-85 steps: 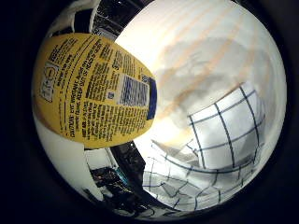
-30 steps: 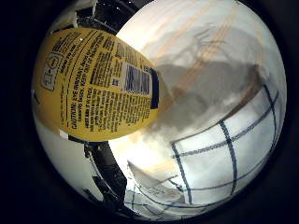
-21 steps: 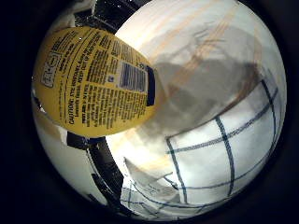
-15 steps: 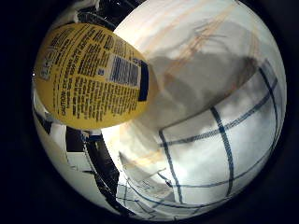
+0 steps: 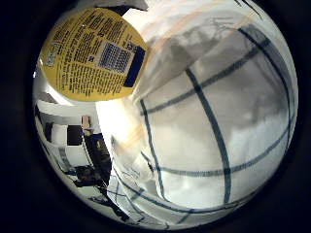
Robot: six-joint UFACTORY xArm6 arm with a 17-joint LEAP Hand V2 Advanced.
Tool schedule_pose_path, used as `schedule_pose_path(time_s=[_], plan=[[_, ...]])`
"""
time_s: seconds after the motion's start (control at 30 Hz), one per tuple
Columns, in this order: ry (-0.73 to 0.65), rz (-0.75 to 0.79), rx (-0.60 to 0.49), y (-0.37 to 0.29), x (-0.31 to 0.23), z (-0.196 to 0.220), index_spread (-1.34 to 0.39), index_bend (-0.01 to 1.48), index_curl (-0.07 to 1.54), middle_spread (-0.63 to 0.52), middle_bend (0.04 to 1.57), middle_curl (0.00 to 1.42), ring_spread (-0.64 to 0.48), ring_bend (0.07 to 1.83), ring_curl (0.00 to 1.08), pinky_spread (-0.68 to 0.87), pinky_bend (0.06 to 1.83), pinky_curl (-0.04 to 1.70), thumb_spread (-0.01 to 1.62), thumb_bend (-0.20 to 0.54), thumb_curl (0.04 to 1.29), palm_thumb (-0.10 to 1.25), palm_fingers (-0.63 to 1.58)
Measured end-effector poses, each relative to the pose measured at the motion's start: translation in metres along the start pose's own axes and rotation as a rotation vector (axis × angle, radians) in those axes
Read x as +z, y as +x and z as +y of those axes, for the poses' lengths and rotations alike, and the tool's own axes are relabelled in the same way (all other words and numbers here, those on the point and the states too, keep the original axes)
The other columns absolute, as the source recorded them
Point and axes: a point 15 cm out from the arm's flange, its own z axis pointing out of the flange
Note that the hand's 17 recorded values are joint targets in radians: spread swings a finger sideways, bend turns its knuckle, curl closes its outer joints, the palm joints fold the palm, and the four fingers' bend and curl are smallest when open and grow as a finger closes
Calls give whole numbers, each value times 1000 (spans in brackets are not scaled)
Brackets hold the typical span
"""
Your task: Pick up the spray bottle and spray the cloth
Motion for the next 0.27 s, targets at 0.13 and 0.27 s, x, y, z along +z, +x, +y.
schedule_pose_path(time_s=[0.13, 0.27], plan=[[-6, -24, -13, -14, -18, 3, -387, 182, 381, 37, 280, 330, 192, 606, 202, 498, 638, 381, 1025, -24, 385, 645, 194], [12, -13, -29, -23, -38, -1, -384, 179, 361, 41, 247, 326, 195, 572, 193, 493, 607, 349, 1039, -24, 387, 656, 211]])
